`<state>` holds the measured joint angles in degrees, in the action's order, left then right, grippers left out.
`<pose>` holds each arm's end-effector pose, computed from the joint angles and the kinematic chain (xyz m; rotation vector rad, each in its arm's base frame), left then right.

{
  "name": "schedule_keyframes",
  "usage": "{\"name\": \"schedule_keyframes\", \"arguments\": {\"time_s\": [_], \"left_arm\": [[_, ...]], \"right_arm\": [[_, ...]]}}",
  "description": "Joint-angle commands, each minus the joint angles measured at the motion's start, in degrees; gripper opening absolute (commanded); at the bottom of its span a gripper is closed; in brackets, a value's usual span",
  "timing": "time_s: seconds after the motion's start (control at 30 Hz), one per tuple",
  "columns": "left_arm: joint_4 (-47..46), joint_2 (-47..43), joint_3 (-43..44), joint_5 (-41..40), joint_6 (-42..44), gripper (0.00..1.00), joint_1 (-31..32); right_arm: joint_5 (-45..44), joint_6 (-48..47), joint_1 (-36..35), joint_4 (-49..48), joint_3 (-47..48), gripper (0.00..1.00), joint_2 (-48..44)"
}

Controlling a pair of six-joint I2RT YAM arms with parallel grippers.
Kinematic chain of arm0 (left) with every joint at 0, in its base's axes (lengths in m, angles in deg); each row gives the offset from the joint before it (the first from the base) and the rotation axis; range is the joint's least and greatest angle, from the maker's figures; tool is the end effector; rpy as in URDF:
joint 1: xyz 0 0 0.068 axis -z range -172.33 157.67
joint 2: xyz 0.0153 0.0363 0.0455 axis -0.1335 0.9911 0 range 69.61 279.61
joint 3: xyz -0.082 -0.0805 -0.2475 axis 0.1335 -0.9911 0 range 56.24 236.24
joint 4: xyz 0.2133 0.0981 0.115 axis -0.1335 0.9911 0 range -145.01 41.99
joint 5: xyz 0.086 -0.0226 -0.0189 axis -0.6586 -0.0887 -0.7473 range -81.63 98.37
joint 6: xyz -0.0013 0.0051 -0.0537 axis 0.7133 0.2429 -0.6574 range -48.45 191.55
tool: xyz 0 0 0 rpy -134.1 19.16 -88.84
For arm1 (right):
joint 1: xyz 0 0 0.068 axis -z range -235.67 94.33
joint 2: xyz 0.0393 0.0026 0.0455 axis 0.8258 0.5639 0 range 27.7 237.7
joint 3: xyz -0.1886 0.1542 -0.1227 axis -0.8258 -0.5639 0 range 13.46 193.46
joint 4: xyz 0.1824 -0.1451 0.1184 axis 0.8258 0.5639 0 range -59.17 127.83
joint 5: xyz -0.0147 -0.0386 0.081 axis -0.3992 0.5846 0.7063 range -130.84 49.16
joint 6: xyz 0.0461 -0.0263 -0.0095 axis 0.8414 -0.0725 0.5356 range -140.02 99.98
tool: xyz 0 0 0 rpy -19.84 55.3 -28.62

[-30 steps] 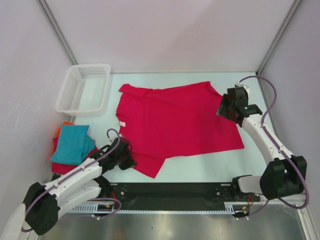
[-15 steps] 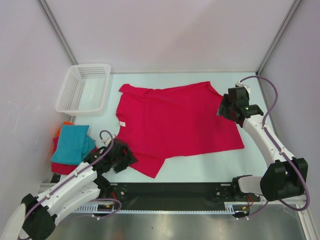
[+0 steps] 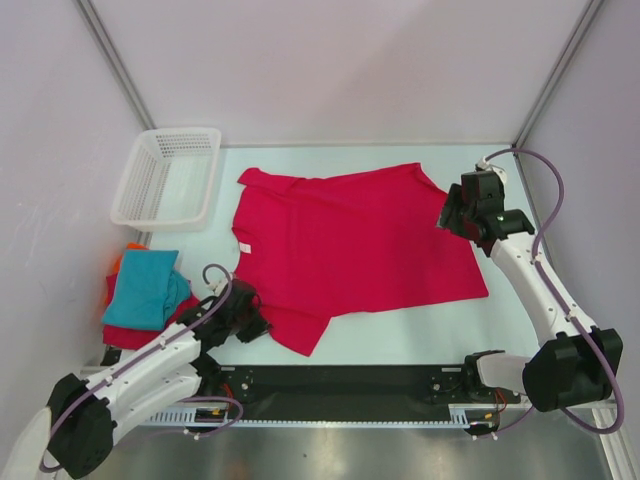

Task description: Fold and stack the t-shirts

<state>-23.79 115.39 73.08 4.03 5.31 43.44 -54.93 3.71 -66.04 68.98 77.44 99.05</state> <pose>0.1101 -0.0760 0.1417 -0.7395 2.6107 -0.4973 0.2596 0.0386 0.3142 0.3883 2.3027 0.0040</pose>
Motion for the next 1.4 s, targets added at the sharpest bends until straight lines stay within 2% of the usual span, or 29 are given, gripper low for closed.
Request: {"name": "schedule_keyframes", "arguments": {"time_s": [0.0, 0.13, 0.23, 0.33, 0.53, 1.23, 1.33, 1.37], "left_arm": [[-3.2, 3.7, -3.6, 1.8, 0.1, 0.00, 0.3], [-2.3, 2.7, -2.3, 2.8, 0.3, 0.00, 0.4], [2.0, -1.4, 0.2, 2.2, 0.1, 0.00, 0.3], [10.5, -6.4, 3.8, 1.8, -0.5, 0.00, 0.3], [21.5, -17.3, 8.2, -0.5, -3.4, 0.00, 0.4], [29.6, -25.8, 11.7, 1.3, -5.2, 0.01, 0.3], [29.6, -26.0, 12.9, 1.2, -4.4, 0.37, 0.4], [29.7, -26.1, 13.2, 1.1, -4.3, 0.60, 0.4]], "right_arm": [[-0.5, -0.7, -0.1, 0.7, 2.3, 0.67, -1.5], [-0.5, -0.6, -0.1, 0.3, 1.7, 0.67, -1.4], [-0.4, -0.6, -0.1, 0.0, 1.4, 0.67, -1.3], [-0.2, -0.7, -0.1, -0.3, 1.3, 0.67, -1.0], [1.0, -0.3, -0.6, -1.1, 1.3, 0.67, 0.3], [-0.5, -0.1, -2.0, 0.3, 1.7, 0.67, 0.9], [-0.8, -0.1, -2.0, 0.6, 1.8, 0.68, 1.4], [-0.9, -0.1, -2.1, 0.7, 1.9, 0.68, 1.6]]}}
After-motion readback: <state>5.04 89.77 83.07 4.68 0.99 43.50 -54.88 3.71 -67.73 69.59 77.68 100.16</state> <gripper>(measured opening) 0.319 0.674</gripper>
